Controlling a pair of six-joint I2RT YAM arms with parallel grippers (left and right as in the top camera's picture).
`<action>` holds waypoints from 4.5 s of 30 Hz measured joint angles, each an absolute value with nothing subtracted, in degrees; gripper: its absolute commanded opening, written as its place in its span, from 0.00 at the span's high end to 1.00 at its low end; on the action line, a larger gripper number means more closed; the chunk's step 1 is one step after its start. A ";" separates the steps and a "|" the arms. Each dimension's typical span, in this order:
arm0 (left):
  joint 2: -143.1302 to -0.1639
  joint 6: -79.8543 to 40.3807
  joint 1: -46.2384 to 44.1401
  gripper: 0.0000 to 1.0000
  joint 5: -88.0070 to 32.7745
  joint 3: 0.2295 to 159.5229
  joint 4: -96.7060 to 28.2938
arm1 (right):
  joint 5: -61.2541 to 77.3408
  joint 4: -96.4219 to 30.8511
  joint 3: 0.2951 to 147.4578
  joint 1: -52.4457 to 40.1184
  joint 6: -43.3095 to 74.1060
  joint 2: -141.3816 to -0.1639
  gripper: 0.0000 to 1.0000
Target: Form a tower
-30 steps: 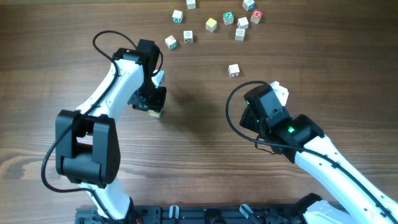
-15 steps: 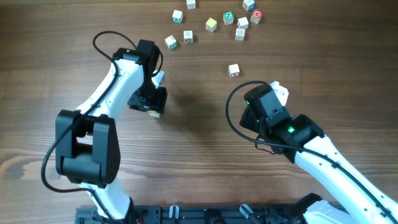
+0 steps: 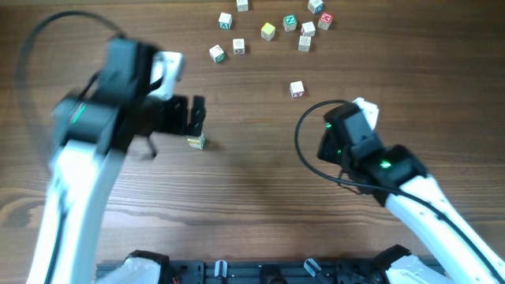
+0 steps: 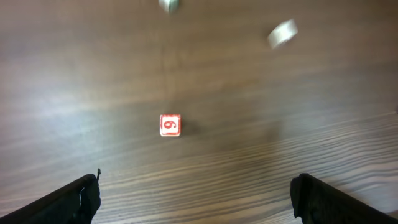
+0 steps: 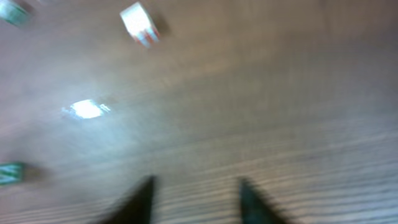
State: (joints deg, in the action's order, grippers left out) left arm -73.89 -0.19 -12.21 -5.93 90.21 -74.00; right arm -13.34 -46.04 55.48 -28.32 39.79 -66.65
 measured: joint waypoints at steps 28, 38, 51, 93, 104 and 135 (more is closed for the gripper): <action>-35.42 -5.08 -12.21 0.00 -5.91 82.70 -80.99 | -12.64 -72.07 76.07 -23.42 22.57 -28.01 0.00; -35.44 -5.08 -12.21 0.00 -5.91 82.59 -80.99 | 15.09 -14.90 39.13 -6.55 -1.93 -4.84 0.00; -35.44 -5.08 -12.21 0.00 -5.91 82.54 -81.01 | 18.00 3.53 7.03 -0.32 2.35 -1.10 0.00; -0.84 4.05 3.18 0.00 -10.61 5.30 -9.26 | 14.50 0.86 0.36 -0.21 6.70 -0.78 0.00; -0.80 0.21 2.57 0.00 -2.81 1.04 -4.29 | 14.50 0.86 0.36 -0.21 6.70 -0.78 0.00; -0.80 -2.72 1.98 0.00 -2.61 0.99 -4.45 | 14.50 0.89 0.36 -0.21 6.70 -0.78 0.00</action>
State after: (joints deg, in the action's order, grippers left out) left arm -0.80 -2.72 1.98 -2.61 0.99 -4.45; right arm 14.50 0.89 0.36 -0.21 6.70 -0.78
